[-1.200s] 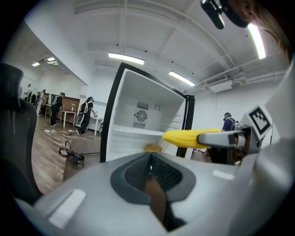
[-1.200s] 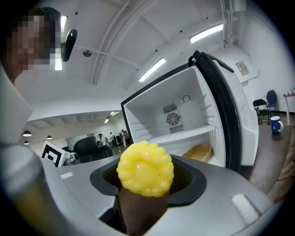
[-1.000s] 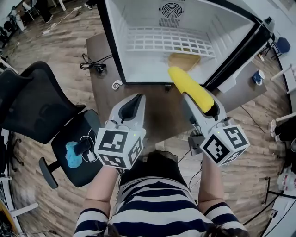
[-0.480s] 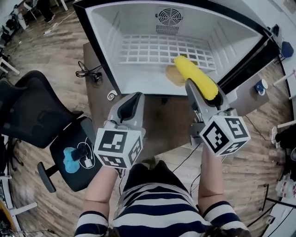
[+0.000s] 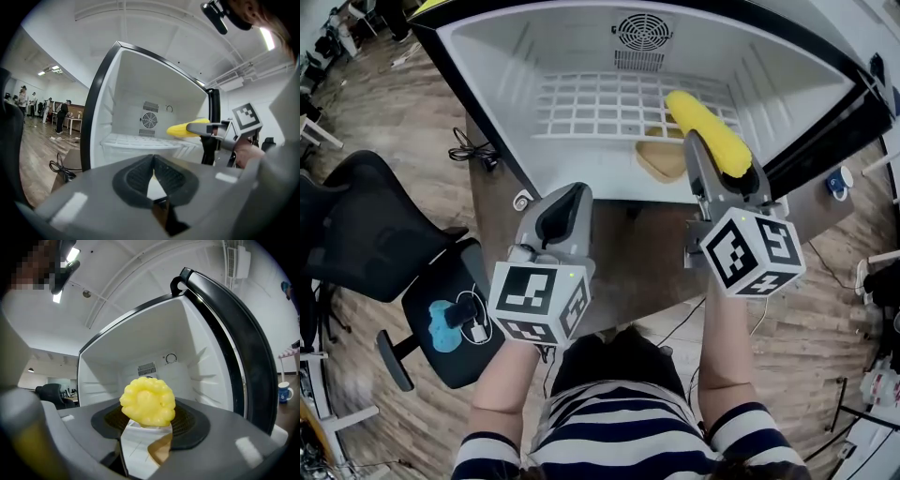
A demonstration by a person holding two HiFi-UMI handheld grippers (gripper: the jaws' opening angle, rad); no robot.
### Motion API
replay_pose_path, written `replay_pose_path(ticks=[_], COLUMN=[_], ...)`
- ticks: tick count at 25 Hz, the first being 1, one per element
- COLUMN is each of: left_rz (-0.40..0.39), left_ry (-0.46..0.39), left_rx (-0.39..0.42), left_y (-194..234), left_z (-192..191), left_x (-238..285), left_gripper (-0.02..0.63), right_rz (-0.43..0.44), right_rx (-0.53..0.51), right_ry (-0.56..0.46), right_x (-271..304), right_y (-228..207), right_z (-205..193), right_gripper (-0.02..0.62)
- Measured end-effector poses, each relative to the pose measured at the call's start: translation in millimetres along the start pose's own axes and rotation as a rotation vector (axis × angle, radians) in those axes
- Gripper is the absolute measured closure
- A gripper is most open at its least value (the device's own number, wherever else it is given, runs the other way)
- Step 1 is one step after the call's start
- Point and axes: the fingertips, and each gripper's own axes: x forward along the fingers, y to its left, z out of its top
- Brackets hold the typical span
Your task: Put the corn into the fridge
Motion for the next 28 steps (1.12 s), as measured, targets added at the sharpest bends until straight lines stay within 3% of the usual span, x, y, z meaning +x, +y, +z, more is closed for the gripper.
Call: replay_pose_path(ticks=[10,28], left_rz=[0.004,0.006], left_ry=[0.005,0.014], left_rx=[-0.014,-0.026], left_y=[4.9,8.4], left_z=[-4.5,-12.5], left_x=[15.3,29.9], left_gripper=[0.606,0.606], right_rz=[-0.143,-0.278], right_rx=[-0.150,-0.376], right_ry=[-0.075,-0.098], right_x=[27.6,51.6], right_y=[-19.7,-33.7], right_z=[2.4,-5.6], right_gripper=[0.347,0.347])
